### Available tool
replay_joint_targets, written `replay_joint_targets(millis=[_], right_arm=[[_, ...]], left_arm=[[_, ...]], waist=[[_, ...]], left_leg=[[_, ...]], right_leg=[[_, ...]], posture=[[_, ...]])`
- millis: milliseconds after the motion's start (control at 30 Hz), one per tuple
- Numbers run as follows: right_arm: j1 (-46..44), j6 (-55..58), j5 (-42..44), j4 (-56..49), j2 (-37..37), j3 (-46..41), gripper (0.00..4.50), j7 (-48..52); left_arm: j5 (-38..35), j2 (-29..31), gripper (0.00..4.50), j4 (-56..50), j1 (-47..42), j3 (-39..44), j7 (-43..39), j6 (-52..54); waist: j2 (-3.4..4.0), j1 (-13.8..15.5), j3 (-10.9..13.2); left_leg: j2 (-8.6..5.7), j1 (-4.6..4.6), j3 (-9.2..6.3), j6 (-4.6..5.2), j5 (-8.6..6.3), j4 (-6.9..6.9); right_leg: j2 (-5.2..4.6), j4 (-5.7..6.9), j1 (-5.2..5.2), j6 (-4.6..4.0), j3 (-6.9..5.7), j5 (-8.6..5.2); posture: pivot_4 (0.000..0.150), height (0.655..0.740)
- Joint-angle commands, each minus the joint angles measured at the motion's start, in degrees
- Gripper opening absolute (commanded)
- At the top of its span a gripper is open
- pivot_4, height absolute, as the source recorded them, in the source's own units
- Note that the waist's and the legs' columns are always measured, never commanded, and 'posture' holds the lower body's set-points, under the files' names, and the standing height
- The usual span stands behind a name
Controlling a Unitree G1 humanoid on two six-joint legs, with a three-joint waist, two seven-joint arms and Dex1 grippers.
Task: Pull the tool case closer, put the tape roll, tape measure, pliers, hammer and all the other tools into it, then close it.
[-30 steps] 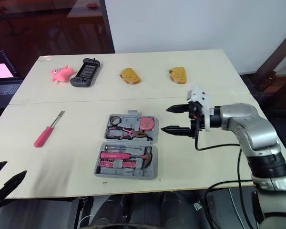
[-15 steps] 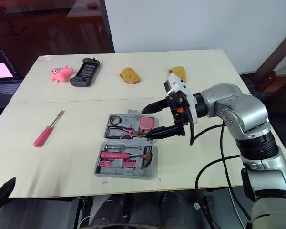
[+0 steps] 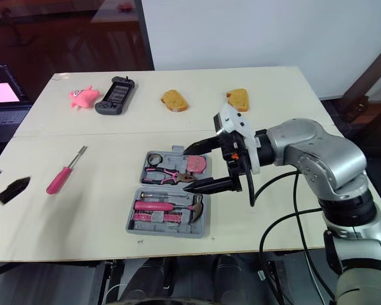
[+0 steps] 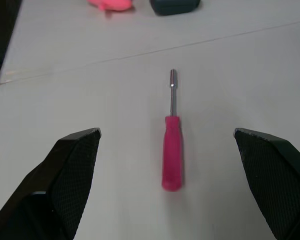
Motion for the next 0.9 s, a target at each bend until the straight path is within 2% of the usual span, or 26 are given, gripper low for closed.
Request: replay_joint_targets(millis=[33,200,400,600,900], right_arm=[[0.14,1.35,2.47,-3.84,-0.67,-3.38,4.47,-3.34],[0.89,3.9,5.34,-6.7,-1.07,-5.68,4.47,-7.49],[-0.21,6.25,7.7,-7.84,-1.47,-6.79,4.47,-11.73],[-1.7,8.08,10.1,-8.29,-2.52,-7.62,4.47,-14.04],[-4.28,9.03,11.7,-7.19,-3.33,-7.11,4.47,-15.27]], left_arm=[[5.72,3.29,4.5,11.25,-11.59,-8.76,-3.59,0.4],[13.75,2.55,4.5,26.62,-27.5,-19.52,-7.75,-2.82],[22.46,-1.93,4.5,45.08,-39.64,-26.85,-5.71,-9.98],[27.38,-3.05,4.5,54.02,-43.94,-29.56,-3.35,-11.58],[29.75,-4.55,4.5,58.24,-47.29,-29.45,-1.51,-11.08]], waist=[[0.0,0.03,0.0],[-0.04,-0.65,0.0],[-0.06,-1.3,-0.01],[-0.28,-1.32,0.07],[-0.35,-1.12,0.08]], left_leg=[[-0.01,0.0,0.01,-0.01,0.01,0.01],[-0.05,0.0,0.12,-0.02,0.01,0.02],[-0.1,0.0,0.23,-0.02,0.02,0.06],[-0.16,-0.01,0.28,-0.01,0.02,0.13],[-0.09,-0.06,0.26,0.0,0.02,0.33]], right_leg=[[0.01,0.06,-0.01,0.05,0.0,0.02],[-0.04,0.46,-0.26,0.2,0.09,0.11],[0.0,0.56,-0.26,0.2,0.07,0.11],[0.0,0.62,-0.26,0.21,0.07,0.11],[-0.03,0.64,-0.21,0.28,0.07,0.14]], posture=[[0.15,0.74],[0.15,0.74],[0.15,0.74],[0.15,0.74],[0.15,0.74]])
